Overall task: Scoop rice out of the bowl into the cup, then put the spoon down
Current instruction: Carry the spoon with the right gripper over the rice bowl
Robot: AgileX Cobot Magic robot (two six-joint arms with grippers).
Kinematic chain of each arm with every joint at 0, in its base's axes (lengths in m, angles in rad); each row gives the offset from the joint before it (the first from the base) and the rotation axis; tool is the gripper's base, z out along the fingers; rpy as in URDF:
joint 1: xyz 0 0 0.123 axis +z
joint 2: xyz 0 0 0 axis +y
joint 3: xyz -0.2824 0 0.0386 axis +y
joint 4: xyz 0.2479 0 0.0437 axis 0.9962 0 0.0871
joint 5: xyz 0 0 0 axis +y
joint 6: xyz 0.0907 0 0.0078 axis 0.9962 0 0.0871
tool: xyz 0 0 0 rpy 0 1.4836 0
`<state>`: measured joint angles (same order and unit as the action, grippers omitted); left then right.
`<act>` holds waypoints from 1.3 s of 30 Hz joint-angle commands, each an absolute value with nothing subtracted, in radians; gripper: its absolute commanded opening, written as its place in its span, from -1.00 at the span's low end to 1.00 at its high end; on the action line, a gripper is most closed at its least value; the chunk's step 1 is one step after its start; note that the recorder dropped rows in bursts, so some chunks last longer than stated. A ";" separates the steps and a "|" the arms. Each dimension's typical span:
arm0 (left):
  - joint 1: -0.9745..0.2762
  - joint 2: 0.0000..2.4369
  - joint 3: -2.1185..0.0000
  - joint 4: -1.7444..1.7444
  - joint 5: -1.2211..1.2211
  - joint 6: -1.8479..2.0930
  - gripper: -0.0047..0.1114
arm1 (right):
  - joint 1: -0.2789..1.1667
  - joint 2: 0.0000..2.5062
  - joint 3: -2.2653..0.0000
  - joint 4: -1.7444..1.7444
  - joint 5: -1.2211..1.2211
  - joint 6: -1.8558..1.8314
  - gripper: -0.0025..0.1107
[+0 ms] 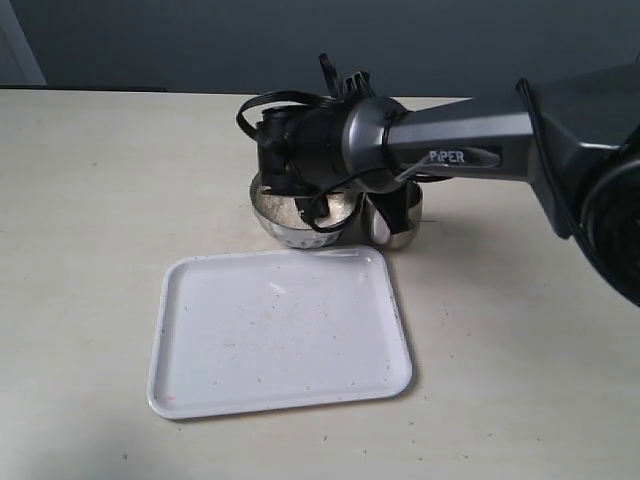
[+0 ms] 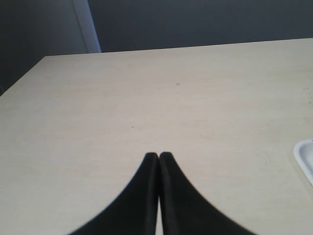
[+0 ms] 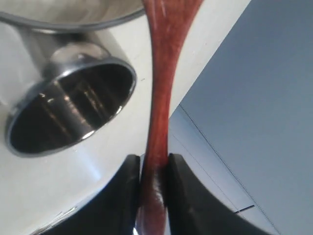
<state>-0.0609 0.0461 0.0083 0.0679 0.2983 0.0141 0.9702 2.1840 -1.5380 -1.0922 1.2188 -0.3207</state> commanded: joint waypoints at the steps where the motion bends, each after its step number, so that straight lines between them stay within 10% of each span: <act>1: -0.063 0.047 0.000 0.070 0.290 0.009 -0.91 | 0.980 2.191 -1.540 -1.102 1.221 -0.314 -0.97; 39: -0.063 0.047 0.000 0.070 0.288 0.009 -0.91 | 0.974 2.227 -1.544 -0.869 1.145 -0.323 -0.97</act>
<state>-0.0609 0.0461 0.0083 0.0679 0.2983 0.0141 0.9890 2.2283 -1.5453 -0.9492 1.1263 -0.3162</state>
